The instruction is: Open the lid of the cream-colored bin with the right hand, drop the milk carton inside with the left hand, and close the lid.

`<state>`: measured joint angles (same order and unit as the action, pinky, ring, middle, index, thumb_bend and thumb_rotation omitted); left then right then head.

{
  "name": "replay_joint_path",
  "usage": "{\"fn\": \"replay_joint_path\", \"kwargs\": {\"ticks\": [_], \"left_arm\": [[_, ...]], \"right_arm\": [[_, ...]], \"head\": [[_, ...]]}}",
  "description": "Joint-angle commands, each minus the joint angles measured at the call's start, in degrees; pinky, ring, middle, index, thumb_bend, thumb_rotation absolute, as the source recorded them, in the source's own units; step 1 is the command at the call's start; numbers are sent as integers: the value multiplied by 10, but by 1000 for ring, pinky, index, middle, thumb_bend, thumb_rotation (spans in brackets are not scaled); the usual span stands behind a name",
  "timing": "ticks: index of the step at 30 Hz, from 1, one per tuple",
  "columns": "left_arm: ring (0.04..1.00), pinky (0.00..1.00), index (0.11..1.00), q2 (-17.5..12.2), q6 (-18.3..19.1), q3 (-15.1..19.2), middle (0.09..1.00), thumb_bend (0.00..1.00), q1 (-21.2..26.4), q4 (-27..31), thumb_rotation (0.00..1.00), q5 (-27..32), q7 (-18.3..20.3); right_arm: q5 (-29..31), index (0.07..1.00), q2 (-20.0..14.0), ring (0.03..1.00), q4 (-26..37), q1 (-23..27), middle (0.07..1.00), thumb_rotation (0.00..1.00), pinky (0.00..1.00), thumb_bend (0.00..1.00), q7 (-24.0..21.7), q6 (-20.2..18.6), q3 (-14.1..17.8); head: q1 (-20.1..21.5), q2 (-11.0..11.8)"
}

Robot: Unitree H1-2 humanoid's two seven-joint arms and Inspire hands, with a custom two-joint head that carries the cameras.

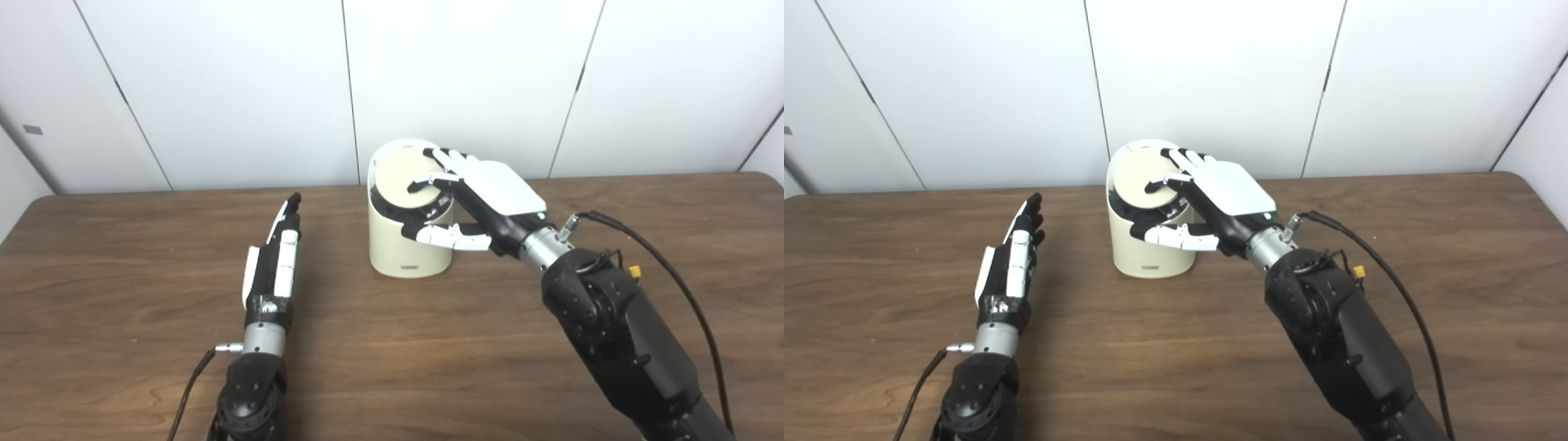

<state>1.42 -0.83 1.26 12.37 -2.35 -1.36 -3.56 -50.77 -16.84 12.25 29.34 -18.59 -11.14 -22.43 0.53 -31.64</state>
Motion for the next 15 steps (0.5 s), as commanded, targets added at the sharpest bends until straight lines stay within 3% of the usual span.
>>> {"fn": "replay_joint_path", "kwargs": {"ticks": [1, 8, 15], "left_arm": [[997, 994, 1000, 3, -16, 2, 1000, 609, 21, 4, 1000, 3, -2], [1000, 1000, 1000, 11, -6, 3, 1000, 611, 21, 14, 993, 11, -1], [1000, 1000, 1000, 17, -12, 7, 1000, 624, 22, 13, 961, 26, -1]], "right_arm": [[-47, 724, -19, 1000, -6, 14, 973, 1000, 1000, 558, 9, 32, -20], [-129, 681, -28, 1000, -24, 12, 996, 1000, 1000, 604, 7, 56, -48], [-201, 666, -34, 1000, -31, 20, 996, 1000, 1000, 637, -23, 60, -67]], "head": [[0, -1], [-1, -1], [-3, -1]]}}
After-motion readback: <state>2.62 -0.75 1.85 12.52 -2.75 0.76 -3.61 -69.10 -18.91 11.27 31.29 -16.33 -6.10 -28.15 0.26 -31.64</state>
